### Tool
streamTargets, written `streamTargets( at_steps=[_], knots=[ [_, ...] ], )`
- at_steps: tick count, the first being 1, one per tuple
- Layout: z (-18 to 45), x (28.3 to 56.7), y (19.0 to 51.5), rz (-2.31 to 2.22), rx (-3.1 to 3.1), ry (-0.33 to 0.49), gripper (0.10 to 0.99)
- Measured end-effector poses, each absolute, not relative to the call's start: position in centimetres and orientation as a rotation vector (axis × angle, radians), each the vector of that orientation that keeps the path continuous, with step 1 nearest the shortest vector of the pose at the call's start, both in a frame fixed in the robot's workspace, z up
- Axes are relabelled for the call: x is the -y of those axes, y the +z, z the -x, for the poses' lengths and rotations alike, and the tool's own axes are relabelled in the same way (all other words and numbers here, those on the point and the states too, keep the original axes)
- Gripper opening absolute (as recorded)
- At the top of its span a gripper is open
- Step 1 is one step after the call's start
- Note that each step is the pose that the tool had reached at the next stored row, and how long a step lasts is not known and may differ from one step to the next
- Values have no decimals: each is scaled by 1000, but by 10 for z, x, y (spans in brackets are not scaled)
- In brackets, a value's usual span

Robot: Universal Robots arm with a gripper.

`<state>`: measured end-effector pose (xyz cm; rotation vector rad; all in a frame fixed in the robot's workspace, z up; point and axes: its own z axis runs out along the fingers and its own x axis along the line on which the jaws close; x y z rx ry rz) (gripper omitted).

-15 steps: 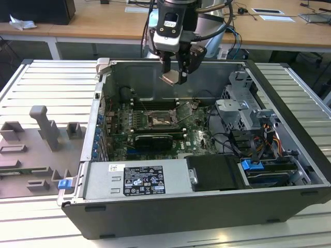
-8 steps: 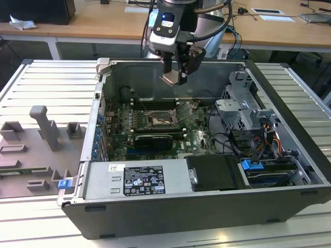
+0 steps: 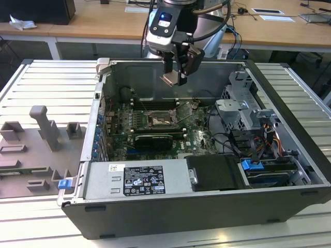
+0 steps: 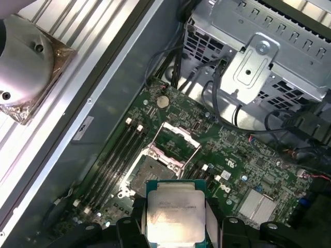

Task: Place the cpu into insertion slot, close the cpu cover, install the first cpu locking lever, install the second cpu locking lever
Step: 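Place the cpu into insertion slot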

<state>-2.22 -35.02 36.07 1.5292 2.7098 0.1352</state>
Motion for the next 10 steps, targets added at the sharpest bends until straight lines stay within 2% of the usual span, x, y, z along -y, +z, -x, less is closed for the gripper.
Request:
streamTargets(
  at_steps=[10],
  knots=[
    [22, 350, 360, -1675, -2617, 132, 541]
  ],
)
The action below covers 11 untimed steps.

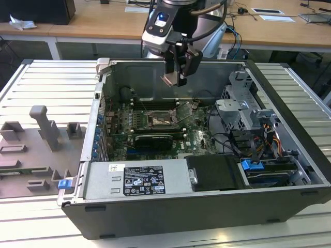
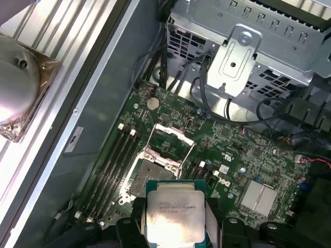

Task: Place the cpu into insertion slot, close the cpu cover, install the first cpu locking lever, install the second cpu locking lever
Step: 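Place the cpu into insertion slot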

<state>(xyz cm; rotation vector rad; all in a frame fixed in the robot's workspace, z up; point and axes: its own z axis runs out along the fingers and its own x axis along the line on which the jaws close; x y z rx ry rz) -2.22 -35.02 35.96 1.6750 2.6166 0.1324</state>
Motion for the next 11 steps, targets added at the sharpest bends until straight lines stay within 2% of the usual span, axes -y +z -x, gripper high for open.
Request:
streamTargets(
  at_steps=[11],
  knots=[
    [22, 350, 358, -1797, -2529, 130, 541]
  ],
)
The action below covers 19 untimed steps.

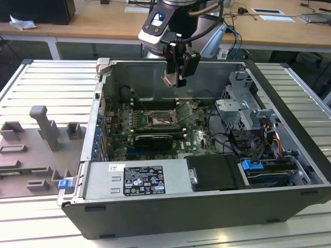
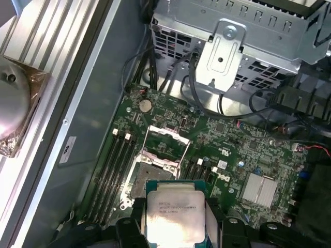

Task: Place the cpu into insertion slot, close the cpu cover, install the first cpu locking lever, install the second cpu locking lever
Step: 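Place the cpu into insertion slot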

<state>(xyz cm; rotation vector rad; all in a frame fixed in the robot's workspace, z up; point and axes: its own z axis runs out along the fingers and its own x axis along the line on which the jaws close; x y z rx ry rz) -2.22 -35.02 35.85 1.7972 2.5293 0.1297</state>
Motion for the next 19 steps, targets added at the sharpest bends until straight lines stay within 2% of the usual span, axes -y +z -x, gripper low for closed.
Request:
streamTargets(
  at_steps=[19],
  knots=[
    [22, 350, 353, -2026, -2339, 122, 541]
  ],
)
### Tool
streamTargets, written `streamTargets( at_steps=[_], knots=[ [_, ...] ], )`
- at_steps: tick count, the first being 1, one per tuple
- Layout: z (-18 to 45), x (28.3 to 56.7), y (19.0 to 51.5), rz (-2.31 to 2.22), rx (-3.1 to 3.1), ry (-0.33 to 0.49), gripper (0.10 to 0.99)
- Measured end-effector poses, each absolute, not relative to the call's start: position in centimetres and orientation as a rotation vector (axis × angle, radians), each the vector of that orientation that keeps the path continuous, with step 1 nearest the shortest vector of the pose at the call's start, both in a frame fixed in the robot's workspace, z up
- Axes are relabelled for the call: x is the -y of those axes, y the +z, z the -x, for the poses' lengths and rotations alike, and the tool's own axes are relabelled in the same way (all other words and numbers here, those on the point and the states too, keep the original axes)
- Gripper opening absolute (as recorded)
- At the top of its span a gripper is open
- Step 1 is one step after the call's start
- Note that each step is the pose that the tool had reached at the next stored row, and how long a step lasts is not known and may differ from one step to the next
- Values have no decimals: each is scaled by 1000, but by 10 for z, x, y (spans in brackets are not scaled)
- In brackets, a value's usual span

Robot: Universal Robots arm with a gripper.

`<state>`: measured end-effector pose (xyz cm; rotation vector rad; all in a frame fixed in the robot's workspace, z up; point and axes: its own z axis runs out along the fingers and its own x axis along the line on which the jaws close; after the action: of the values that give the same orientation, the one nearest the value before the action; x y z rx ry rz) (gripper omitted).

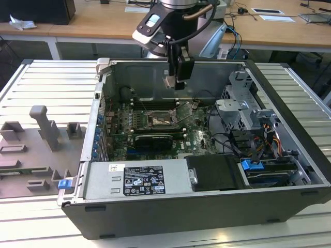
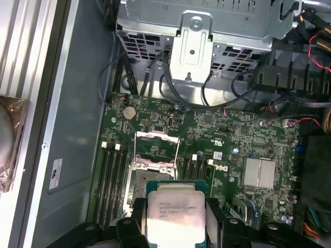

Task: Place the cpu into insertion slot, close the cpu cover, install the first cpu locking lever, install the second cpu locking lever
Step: 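Place the cpu into insertion slot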

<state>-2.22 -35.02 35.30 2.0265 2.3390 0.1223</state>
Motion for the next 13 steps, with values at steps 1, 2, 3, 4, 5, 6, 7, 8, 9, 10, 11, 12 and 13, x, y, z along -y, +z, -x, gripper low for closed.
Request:
streamTargets(
  at_steps=[1, 2, 3, 4, 5, 6, 7, 8, 9, 10, 11, 12, 13],
  knots=[
    [22, 350, 352, -2028, -2338, 122, 541],
    [22, 350, 351, -2029, -2338, 121, 541],
    [22, 350, 351, -2029, -2337, 121, 541],
    [22, 350, 350, -2030, -2336, 122, 541],
    [22, 350, 350, -2030, -2336, 122, 541],
    [22, 350, 349, -2031, -2336, 122, 541],
    [22, 350, 349, -2031, -2336, 122, 541],
    [22, 350, 348, -2031, -2336, 121, 541],
    [22, 350, 348, -2031, -2336, 121, 541],
    [22, 350, 347, -2031, -2336, 121, 541],
    [22, 350, 347, -2031, -2336, 121, 541],
    [22, 350, 347, -2031, -2336, 121, 541],
    [22, 350, 346, -2031, -2335, 121, 541]
  ],
)
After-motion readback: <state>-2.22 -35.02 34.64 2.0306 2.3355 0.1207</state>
